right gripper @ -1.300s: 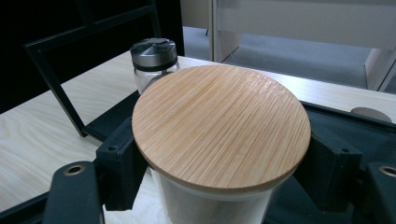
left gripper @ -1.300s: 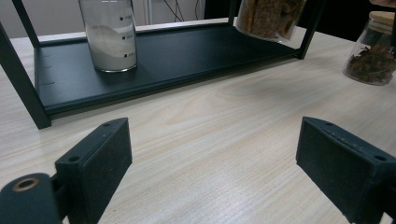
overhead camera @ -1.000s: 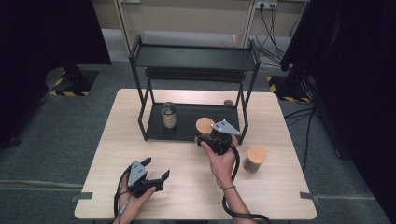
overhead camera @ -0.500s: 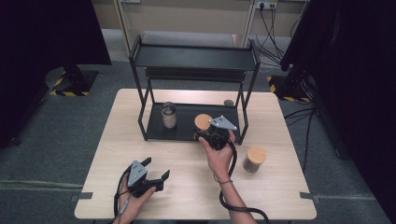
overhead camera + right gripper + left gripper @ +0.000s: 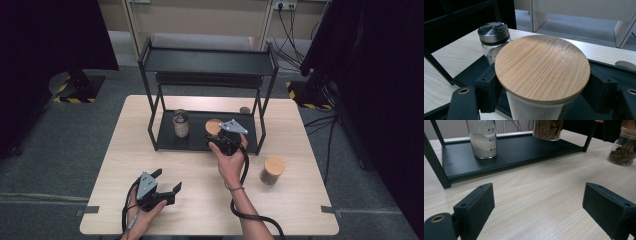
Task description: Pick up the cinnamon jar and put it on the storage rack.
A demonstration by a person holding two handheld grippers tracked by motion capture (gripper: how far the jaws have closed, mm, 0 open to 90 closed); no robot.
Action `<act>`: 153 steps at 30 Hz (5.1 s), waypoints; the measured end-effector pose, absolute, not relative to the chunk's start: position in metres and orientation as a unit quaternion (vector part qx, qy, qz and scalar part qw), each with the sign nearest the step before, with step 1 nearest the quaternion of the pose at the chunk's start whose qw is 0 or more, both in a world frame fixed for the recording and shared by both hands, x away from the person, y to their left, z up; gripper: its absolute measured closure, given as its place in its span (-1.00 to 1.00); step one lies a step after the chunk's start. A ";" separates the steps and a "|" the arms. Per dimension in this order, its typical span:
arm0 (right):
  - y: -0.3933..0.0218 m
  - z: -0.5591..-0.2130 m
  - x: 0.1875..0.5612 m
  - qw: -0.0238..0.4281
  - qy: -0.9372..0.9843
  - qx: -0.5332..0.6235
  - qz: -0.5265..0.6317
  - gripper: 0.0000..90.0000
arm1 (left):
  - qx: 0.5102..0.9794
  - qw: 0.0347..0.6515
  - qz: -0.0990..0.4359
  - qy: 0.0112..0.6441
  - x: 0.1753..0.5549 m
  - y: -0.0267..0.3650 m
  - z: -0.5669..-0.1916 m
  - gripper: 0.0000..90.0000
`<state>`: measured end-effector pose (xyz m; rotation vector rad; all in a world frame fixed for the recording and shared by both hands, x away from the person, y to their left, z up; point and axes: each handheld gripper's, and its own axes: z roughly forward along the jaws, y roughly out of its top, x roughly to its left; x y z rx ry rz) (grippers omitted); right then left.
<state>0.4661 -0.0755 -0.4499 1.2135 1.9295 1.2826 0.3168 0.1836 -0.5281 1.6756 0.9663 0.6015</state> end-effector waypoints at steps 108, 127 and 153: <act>-0.049 -0.463 0.534 0.252 0.702 0.494 0.447 -0.42 | 0.703 0.532 0.248 0.401 0.317 0.184 -0.528 -0.78; -0.044 -0.469 0.546 0.249 0.703 0.500 0.440 -0.42 | 0.703 0.533 0.247 0.401 0.317 0.184 -0.528 -0.78; -0.039 -0.483 0.552 0.251 0.711 0.504 0.422 -0.42 | 0.704 0.532 0.247 0.400 0.317 0.184 -0.528 -0.78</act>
